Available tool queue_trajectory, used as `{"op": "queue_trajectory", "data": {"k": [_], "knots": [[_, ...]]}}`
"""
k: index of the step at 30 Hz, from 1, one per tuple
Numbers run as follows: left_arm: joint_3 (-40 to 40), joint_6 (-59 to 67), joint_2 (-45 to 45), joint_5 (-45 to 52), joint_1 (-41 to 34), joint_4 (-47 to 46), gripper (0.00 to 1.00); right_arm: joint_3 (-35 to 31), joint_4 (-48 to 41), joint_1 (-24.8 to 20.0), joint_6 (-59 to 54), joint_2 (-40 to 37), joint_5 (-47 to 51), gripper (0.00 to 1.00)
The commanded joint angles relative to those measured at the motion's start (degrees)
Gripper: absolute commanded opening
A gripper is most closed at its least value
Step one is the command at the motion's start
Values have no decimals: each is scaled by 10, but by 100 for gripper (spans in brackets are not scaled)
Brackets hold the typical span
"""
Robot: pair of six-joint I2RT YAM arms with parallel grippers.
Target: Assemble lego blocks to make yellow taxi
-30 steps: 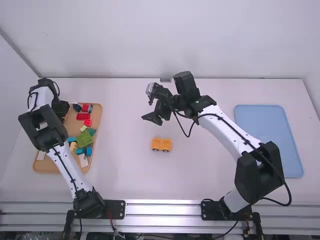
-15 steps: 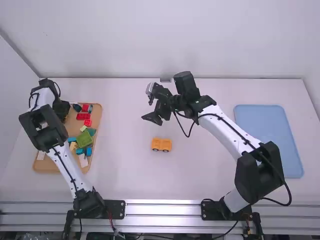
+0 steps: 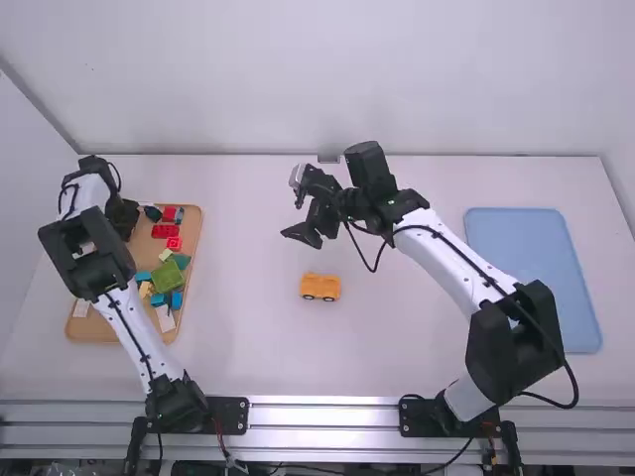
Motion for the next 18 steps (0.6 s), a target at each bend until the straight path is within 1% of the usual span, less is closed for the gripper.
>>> {"op": "queue_trajectory", "data": {"k": [1, 5, 6, 8, 10, 13, 16, 18], "knots": [[-15, 20, 4, -32, 7, 6, 34, 3, 2, 0, 2, 0, -3, 99], [-15, 37, 4, -30, 7, 1, 36, 3, 1, 0, 2, 0, -4, 98], [-15, 95, 4, -20, 7, 7, 35, 3, -1, 0, 1, 0, -3, 99], [-15, 129, 4, 6, 7, 16, 33, 3, -3, 0, 0, 0, -4, 99], [-12, 133, 4, 23, 7, 16, 32, 3, -3, 0, 2, 0, -3, 98], [3, 132, 4, 29, 7, -5, 31, 3, -3, -1, 2, 0, -4, 99], [43, 142, 1, 30, 7, -55, 31, 3, -3, -1, 2, 0, -4, 99], [55, 156, -5, 29, 6, -75, 30, 3, -3, 0, 2, 0, -4, 99]]}}
